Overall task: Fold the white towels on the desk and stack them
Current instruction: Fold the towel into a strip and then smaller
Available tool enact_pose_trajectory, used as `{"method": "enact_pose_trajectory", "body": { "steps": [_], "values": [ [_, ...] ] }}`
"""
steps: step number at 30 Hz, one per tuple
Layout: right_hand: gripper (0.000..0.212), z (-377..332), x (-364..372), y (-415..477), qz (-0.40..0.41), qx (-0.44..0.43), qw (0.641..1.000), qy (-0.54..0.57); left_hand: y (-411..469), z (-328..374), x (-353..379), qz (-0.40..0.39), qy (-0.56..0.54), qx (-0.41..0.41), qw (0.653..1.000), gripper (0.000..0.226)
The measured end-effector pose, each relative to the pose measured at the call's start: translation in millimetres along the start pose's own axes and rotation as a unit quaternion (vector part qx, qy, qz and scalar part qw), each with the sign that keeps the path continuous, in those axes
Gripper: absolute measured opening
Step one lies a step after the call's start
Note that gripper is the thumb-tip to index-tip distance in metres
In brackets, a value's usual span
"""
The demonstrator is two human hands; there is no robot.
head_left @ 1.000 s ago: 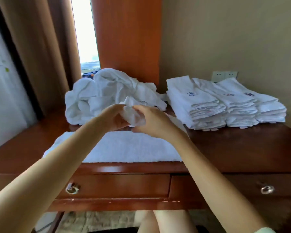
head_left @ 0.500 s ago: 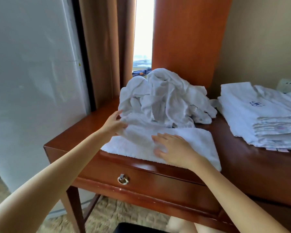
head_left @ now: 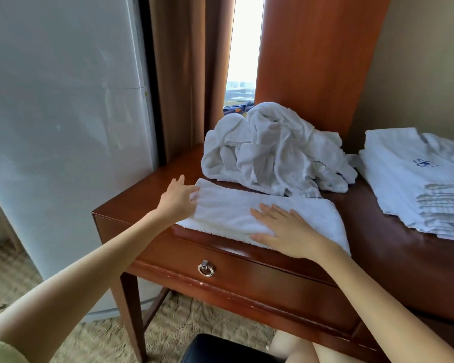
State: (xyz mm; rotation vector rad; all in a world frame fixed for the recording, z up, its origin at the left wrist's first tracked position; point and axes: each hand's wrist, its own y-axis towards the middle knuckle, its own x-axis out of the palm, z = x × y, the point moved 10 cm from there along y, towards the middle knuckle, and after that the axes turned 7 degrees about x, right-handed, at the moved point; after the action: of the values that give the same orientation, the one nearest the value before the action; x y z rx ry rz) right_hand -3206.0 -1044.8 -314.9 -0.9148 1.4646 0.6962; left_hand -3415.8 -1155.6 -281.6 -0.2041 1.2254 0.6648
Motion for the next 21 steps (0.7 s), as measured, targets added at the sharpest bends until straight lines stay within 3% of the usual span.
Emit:
{"method": "enact_pose_trajectory", "body": {
  "steps": [3, 6, 10, 17, 21],
  "values": [
    [0.061, -0.4, -16.7, 6.3, 0.024, 0.008, 0.998, 0.064, 3.4, 46.0, -5.2, 0.074, 0.056, 0.103, 0.990, 0.049],
    [0.050, -4.0, -39.4, 22.0, 0.120, 0.014, 0.991, 0.060, 9.3, 102.4, 21.7, 0.058, 0.067, 0.183, 0.979, 0.048],
    [0.049, 16.1, -16.9, 41.1, 0.090, 0.057, 0.994, 0.028, 15.7, 127.4, 80.6, -0.044, 0.058, 0.144, 0.987, 0.052],
    [0.062, 63.9, -3.0, 23.3, 0.093, 0.128, 0.987, 0.042, 17.9, 120.4, 92.8, -0.053, 0.087, 0.130, 0.986, 0.055],
    [0.057, 114.0, -2.7, 1.2, 0.082, 0.185, 0.976, 0.076, 15.8, 121.4, 92.3, -0.054, 0.089, 0.138, 0.985, 0.055]
  ]
}}
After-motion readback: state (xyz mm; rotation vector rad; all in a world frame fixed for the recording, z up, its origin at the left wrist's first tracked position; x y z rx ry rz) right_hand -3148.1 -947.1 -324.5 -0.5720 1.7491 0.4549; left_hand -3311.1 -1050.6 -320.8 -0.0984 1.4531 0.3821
